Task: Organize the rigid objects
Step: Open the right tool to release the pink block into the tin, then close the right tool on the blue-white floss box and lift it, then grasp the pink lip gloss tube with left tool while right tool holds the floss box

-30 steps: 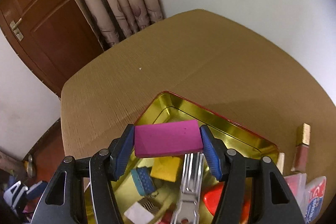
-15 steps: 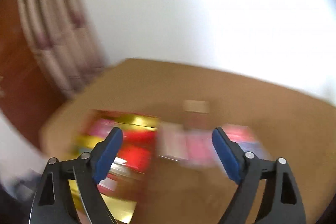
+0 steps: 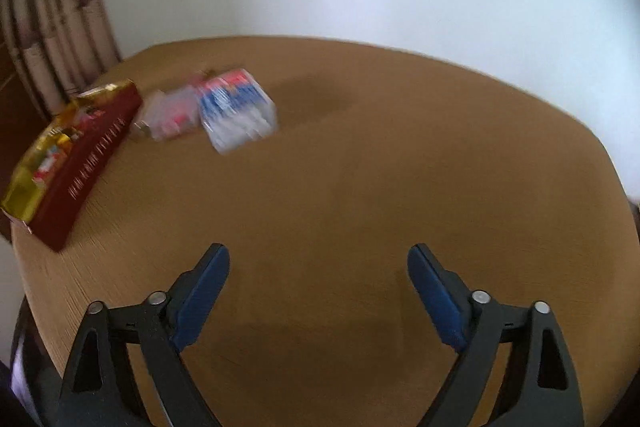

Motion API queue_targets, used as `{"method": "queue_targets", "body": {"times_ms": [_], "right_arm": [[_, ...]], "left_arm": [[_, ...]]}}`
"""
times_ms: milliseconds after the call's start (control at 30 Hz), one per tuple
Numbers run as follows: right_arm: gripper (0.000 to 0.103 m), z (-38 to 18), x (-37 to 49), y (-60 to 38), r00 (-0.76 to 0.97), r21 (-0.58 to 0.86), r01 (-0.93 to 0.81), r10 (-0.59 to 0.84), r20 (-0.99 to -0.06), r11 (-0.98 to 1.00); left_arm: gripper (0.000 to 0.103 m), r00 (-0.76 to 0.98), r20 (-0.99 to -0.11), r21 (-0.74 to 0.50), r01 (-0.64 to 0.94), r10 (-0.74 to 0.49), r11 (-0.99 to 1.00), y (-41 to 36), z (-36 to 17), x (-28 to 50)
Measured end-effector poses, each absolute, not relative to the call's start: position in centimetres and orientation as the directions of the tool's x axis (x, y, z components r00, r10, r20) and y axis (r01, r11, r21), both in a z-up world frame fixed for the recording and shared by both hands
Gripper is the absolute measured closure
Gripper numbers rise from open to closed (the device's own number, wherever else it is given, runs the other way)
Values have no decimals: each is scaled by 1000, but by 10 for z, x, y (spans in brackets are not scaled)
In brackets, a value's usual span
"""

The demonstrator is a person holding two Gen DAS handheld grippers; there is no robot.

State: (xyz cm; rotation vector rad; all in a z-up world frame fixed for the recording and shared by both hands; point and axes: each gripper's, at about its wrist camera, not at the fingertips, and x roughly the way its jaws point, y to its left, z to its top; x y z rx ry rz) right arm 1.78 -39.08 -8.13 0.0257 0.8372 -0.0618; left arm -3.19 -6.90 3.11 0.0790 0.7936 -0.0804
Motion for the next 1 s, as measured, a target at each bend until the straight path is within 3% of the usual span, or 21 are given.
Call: {"method": "queue_targets", "body": {"times_ms": [133,233,367,433,500,567,767,900,1000], "right_arm": [[5,-68,70,-369,669,-16,-23,3,-743,1000],[3,-71,109,-349,659,-116,-69,-42,-751,991],[4,-85,146,-343,631,-133,-106,-36,-775,985],[12,-90,154,-344,616,-126,-128,-20,-788,984],[41,-98,161,-342,583,-112,-147,-5,-812,983],[43,-100,155,-346,595,-112,-149,-1,-804,982],[45,-95,106,-396,653,-107,35,-104,-750,994],[45,-97,68,-441,656,-135,181,-222,-721,974],[45,-93,50,-461,674,-78,226,-214,-707,971]], "left_arm": [[62,657,-747,6,162,-103,987,-95,42,-23],[62,650,-752,9,180,-112,984,-107,47,-15],[62,621,-771,-24,186,-137,982,-116,51,5],[62,601,-785,-48,180,-148,983,-120,50,17],[62,588,-793,-66,172,-156,983,-122,48,25],[62,573,-803,-83,171,-167,982,-127,46,36],[62,510,-825,-153,215,-245,965,-159,42,70],[62,370,-852,-283,271,-371,920,-197,29,110],[62,261,-877,-336,266,-403,904,-225,12,144]]}}
